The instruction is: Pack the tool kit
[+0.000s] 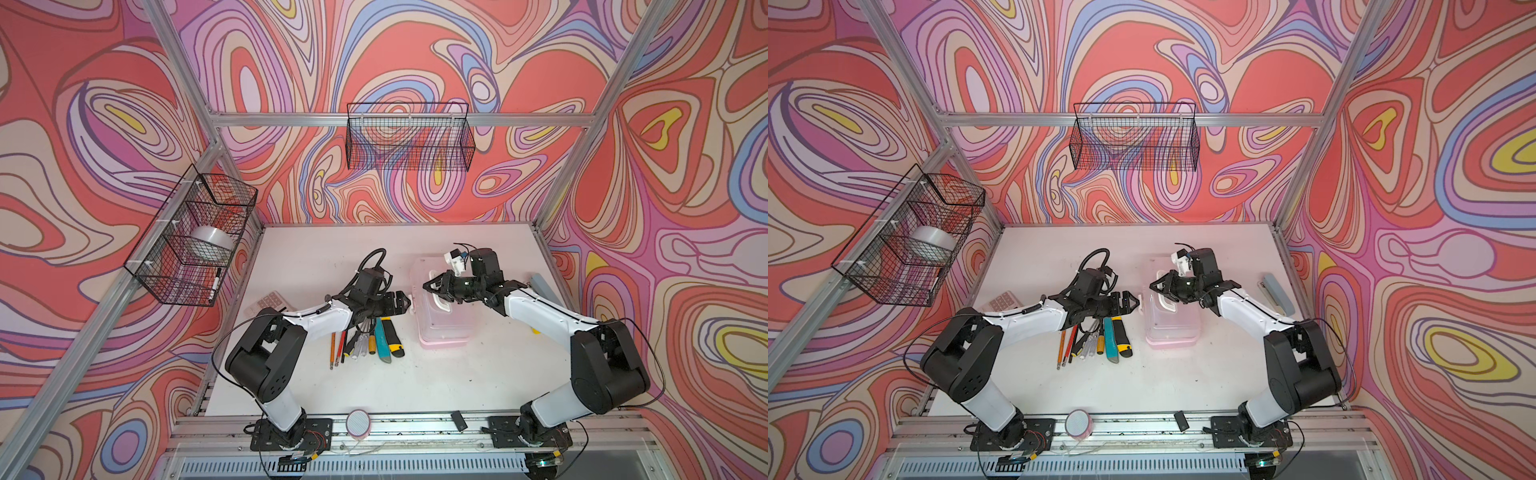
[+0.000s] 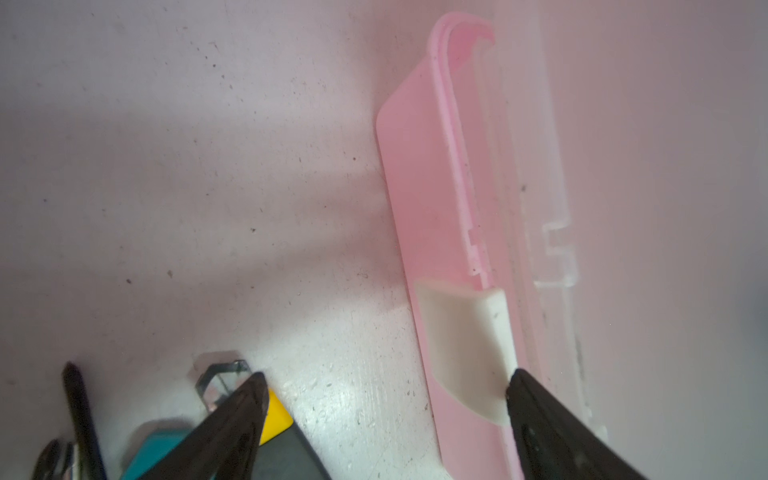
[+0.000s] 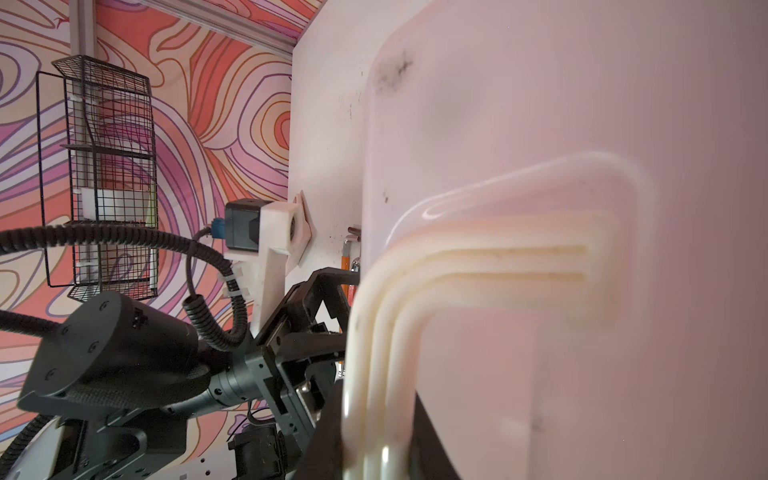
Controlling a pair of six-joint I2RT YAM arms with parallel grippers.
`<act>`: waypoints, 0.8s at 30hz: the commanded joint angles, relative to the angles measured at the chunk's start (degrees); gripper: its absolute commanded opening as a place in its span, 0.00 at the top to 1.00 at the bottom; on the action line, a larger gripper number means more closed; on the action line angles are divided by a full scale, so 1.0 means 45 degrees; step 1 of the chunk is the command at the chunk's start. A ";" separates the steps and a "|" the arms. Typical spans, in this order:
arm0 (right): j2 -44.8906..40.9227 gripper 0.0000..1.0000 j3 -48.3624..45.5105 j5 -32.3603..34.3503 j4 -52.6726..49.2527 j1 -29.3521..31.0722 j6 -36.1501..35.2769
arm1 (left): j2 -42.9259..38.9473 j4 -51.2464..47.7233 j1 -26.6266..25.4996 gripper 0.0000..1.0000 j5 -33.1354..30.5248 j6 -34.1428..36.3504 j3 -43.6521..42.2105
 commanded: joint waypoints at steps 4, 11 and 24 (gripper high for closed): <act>0.0071 1.00 -0.0295 0.0290 0.0104 -0.0053 -0.0539 | -0.0249 -0.0077 -0.0075 0.10 -0.0221 0.0087 0.0383; 0.0201 1.00 -0.0351 0.0253 0.0270 -0.0053 -0.0474 | -0.0301 -0.0273 -0.0298 0.10 -0.0390 0.0224 0.0664; 0.0223 1.00 -0.0435 0.0318 0.0280 -0.0092 -0.0526 | 0.0617 -0.1538 -0.0817 0.10 -0.1355 0.0546 0.1636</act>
